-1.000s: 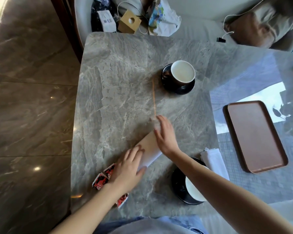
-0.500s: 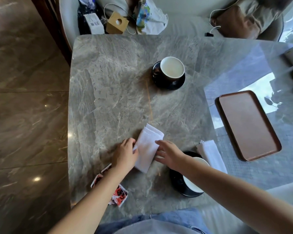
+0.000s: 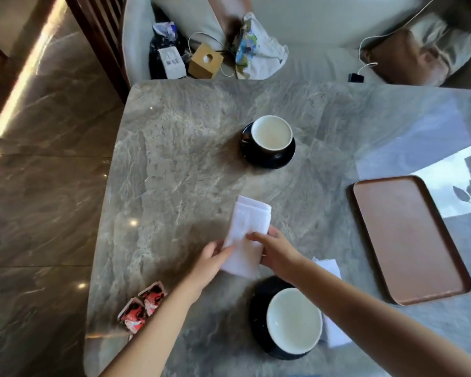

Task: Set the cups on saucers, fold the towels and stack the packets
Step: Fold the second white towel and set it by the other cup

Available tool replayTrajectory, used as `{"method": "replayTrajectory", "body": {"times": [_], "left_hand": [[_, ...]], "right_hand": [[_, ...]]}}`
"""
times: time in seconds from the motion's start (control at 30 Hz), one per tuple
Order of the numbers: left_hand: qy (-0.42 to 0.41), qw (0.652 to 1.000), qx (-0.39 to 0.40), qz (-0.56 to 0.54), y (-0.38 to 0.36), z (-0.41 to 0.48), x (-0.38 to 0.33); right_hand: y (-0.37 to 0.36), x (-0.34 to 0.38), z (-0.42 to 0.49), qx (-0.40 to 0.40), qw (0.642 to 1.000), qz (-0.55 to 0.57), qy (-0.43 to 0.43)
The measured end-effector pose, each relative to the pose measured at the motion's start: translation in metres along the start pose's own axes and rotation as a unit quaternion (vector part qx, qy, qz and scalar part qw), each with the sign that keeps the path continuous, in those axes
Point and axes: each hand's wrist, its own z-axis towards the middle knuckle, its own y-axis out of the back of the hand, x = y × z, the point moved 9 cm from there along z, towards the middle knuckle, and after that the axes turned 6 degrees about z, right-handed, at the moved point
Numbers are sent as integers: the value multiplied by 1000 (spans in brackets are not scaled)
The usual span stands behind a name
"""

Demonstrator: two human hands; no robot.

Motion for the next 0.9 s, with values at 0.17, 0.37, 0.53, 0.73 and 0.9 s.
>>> {"method": "replayTrajectory", "body": {"times": [0.17, 0.37, 0.53, 0.73, 0.9], "left_hand": [[9, 998, 58, -26, -71, 21, -28], [-22, 999, 35, -30, -139, 56, -73], [-50, 997, -13, -55, -167, 91, -119], [-101, 989, -91, -51, -171, 137, -172], [-38, 992, -115, -41, -177, 168, -176]], "right_hand": [[77, 38, 7, -36, 998, 5, 42], [144, 92, 25, -127, 988, 14, 92], [170, 151, 47, -148, 978, -17, 146], [172, 224, 84, -110, 966, -33, 232], [184, 238, 123, -145, 945, -147, 255]]}}
